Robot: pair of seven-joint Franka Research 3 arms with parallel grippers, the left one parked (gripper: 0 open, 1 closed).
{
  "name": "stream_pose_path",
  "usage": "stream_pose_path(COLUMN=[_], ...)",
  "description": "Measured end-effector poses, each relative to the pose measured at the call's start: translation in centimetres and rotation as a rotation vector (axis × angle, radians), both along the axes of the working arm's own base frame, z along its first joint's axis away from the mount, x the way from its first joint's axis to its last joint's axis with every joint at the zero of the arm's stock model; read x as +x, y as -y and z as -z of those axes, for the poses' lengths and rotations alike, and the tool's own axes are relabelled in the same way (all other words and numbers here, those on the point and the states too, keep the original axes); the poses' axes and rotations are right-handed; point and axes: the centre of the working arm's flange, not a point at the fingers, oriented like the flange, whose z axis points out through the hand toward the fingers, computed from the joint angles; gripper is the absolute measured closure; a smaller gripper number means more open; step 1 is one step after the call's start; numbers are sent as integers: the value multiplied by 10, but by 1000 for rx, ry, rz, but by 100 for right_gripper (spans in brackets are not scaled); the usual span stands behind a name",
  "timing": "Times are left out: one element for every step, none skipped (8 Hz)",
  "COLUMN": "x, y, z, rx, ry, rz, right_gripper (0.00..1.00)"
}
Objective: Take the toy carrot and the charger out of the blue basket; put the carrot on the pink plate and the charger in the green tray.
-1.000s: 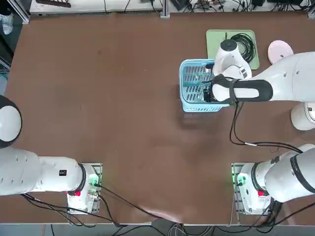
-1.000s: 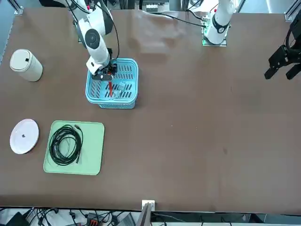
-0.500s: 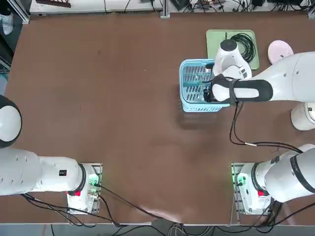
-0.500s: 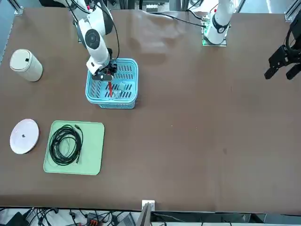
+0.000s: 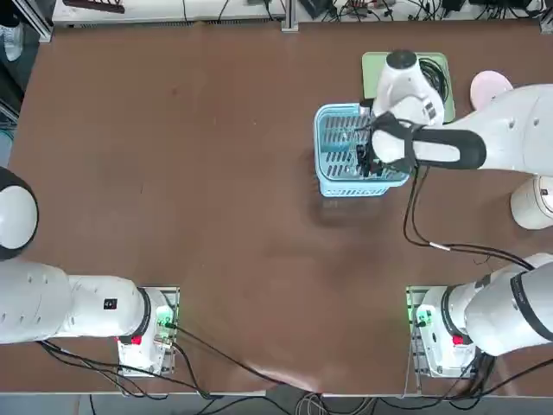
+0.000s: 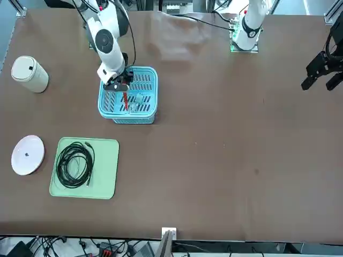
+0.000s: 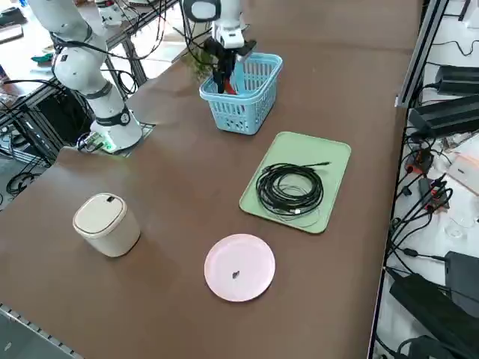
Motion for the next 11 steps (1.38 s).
stream_pose_path(x=[8, 14, 18, 22, 27, 36, 48, 63, 80, 97, 112], y=[-5, -8, -9, -9, -8, -4, 6, 25, 56, 98, 149], z=[-29, -52, -66, -77, -91, -112, -135, -159, -182, -203, -216], rx=[-9, -15, -19, -23, -25, -21, -10, 4, 17, 17, 13], ry=[-15, -25, -34, -42, -45, -40, -30, -24, -20, -13, -9], rz=[-1, -1, 2, 6, 12, 26, 31, 25, 13, -15, -47], right_gripper=[58, 58, 58, 58, 58, 58, 58, 58, 58, 58, 58])
